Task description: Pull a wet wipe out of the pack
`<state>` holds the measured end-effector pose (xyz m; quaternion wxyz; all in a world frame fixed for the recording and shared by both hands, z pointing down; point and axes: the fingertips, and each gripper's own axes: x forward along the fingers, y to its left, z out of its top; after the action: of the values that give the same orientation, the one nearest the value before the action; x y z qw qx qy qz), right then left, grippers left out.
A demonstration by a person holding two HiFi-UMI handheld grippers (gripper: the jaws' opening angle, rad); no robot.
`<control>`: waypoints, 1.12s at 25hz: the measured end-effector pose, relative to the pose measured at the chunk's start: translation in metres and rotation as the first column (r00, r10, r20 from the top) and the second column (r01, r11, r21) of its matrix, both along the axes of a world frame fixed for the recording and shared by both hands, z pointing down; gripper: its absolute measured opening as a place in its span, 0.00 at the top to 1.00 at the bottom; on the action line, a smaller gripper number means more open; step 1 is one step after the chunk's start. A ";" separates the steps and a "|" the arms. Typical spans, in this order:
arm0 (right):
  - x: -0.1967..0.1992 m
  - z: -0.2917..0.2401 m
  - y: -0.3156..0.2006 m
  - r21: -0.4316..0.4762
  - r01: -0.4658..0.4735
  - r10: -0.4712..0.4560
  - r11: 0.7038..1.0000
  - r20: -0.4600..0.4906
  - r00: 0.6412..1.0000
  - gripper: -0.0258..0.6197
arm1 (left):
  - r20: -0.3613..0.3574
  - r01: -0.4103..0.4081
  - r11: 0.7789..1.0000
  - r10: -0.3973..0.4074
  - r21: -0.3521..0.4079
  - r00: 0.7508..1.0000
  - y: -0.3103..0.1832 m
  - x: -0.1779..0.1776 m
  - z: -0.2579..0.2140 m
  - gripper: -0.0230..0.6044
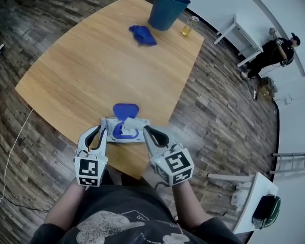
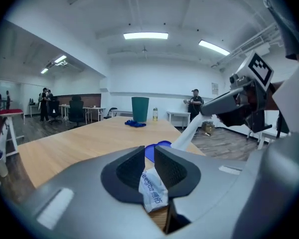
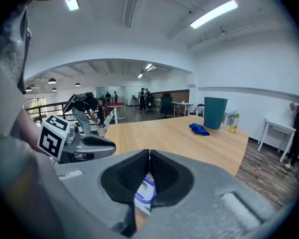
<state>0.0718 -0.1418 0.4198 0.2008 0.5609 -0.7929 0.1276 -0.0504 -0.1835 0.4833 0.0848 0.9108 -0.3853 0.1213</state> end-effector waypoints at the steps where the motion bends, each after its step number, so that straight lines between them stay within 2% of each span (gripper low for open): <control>1: -0.002 -0.002 0.000 0.015 -0.015 0.015 1.000 -0.005 1.000 0.96 | -0.020 0.002 1.000 -0.002 0.010 1.000 0.000 -0.004 -0.007 0.85; 4: -0.005 -0.011 0.004 0.061 -0.058 0.059 0.996 -0.023 0.998 0.96 | -0.066 -0.012 0.999 0.014 0.033 0.998 0.001 -0.010 -0.028 0.93; 7: -0.006 -0.021 0.013 0.098 -0.088 0.091 0.991 -0.031 0.995 0.96 | -0.062 -0.040 0.999 0.042 0.036 0.997 0.002 -0.016 -0.029 0.93; 11: -0.002 -0.019 0.036 0.093 -0.097 0.099 0.991 -0.020 0.995 0.96 | -0.095 -0.010 1.000 0.011 0.015 0.995 0.013 -0.026 -0.027 0.93; 15: 0.008 -0.010 0.059 0.070 -0.109 0.107 0.992 0.022 0.994 0.96 | -0.129 -0.023 0.999 0.026 0.023 0.991 0.043 -0.020 -0.039 0.93; 22: 0.011 -0.015 0.114 0.099 -0.065 0.060 0.993 0.050 0.997 0.96 | -0.122 0.017 0.999 -0.011 0.049 0.992 0.104 -0.011 -0.052 0.93; 28: 0.023 -0.021 0.182 0.128 -0.048 0.040 0.991 0.061 0.997 0.96 | -0.099 0.015 0.998 -0.009 0.057 0.995 0.173 0.001 -0.053 0.93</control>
<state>0.0945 0.0399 0.3989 0.1381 0.5862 -0.7924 0.0967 -0.0497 -0.0108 0.4307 0.0782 0.9154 -0.3896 0.0642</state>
